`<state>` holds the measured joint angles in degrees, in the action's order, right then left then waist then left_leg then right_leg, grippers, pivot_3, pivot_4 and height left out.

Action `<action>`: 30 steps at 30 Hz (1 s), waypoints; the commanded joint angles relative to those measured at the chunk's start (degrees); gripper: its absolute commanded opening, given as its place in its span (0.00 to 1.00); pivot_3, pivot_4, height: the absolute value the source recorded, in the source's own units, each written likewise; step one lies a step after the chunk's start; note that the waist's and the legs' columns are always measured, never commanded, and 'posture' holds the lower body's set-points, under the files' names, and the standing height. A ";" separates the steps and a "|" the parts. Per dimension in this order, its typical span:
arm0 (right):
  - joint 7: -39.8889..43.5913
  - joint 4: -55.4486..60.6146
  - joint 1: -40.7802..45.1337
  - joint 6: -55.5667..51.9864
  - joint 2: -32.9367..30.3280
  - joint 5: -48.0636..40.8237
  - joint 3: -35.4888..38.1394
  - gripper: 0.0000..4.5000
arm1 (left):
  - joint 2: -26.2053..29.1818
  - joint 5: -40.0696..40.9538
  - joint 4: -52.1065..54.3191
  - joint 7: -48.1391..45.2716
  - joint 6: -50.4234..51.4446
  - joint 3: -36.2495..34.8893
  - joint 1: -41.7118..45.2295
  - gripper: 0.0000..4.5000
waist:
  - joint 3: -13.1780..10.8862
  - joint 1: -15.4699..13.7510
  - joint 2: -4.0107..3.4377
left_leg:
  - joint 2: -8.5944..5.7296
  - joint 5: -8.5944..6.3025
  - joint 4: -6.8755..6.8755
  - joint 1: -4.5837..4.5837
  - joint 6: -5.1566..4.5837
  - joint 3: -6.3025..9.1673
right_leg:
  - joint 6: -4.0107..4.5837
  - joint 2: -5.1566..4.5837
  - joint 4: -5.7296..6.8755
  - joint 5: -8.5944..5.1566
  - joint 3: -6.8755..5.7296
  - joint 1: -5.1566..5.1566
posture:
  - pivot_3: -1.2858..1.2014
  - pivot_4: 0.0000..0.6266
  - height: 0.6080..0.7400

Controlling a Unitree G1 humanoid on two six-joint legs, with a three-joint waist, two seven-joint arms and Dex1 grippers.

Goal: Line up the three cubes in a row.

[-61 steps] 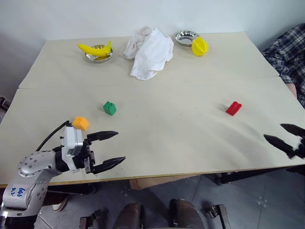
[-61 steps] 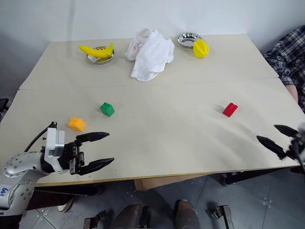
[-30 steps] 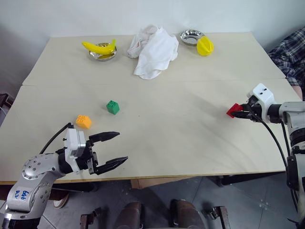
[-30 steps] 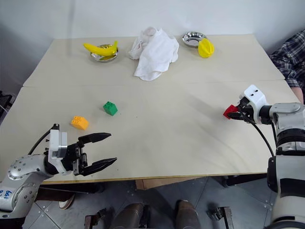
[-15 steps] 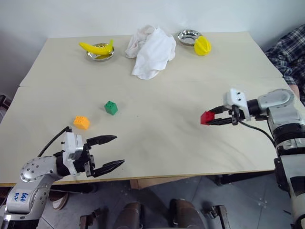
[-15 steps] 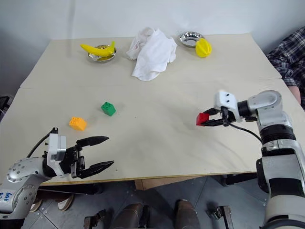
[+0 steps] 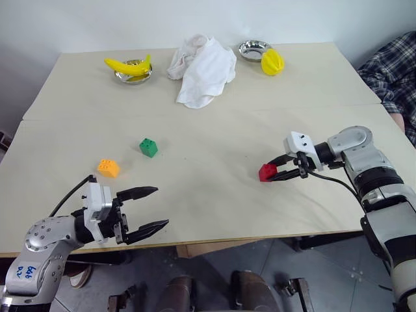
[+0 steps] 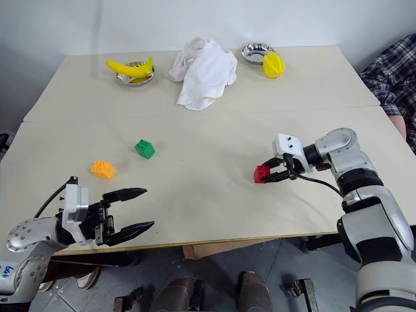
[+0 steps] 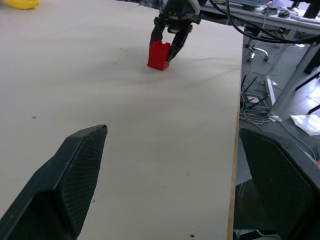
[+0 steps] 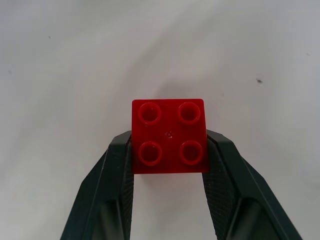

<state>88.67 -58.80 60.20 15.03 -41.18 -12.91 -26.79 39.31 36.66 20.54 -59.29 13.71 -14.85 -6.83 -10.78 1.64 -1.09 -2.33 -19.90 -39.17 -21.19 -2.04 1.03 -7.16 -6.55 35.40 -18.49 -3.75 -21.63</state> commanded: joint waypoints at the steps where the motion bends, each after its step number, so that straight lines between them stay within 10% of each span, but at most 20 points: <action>1: 3.83 0.31 1.04 0.92 -0.12 -1.38 -2.11 0.33 | 0.37 0.82 2.70 0.39 -0.10 -1.34 -0.50 1.00 | 0.00 0.00 0.00 | 0.00 0.00 0.00 0.00 0.00 0.00 | 0.00 0.00 0.00 0.00 0.00 0.00 | 0.52 0.24 1.00; 3: 3.83 -0.48 1.43 1.32 0.16 -1.38 -2.06 0.33 | 0.27 0.79 2.98 0.63 -0.03 -1.36 -0.64 1.00 | 0.00 0.00 0.00 | 0.00 0.00 0.00 0.01 0.00 0.00 | 0.00 0.00 0.00 0.00 0.01 0.00 | 0.52 0.24 1.00; 12: 3.83 2.06 1.46 1.47 -1.95 -5.23 1.77 0.99 | 0.07 0.79 3.46 1.65 -0.28 -2.26 -1.86 1.00 | -0.01 -0.09 -0.01 | -0.01 -0.01 0.00 -0.02 0.01 0.00 | 0.00 -0.01 0.00 0.00 0.01 -0.01 | 0.52 0.24 1.00; 20: 3.83 13.42 -9.62 -1.84 -10.81 -16.48 15.40 0.99 | -3.84 -0.01 0.59 7.28 -2.59 -10.25 -8.23 1.00 | -0.01 -0.40 0.00 | 0.00 -0.03 0.03 -0.04 0.01 0.04 | 0.00 -0.01 -0.13 0.00 -0.02 0.02 | 0.52 0.24 1.00; 30: -5.62 43.19 -49.32 -9.34 -8.83 -28.39 40.87 0.99 | -10.99 -0.40 -8.39 11.18 -7.71 -22.24 -20.44 1.00 | -0.01 -1.79 0.03 | 0.05 -0.07 0.00 0.01 -0.03 -0.05 | 0.00 -0.02 -0.44 0.00 0.00 0.13 | 0.52 0.24 1.00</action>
<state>84.75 -20.82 12.91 5.09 -50.57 -39.10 9.77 28.77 35.52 12.75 -48.39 7.40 -33.85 -25.79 -10.78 -0.15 -1.06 -2.28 -19.99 -39.17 -21.17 -2.05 0.98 -7.17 -6.58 34.95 -18.49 -3.74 -21.49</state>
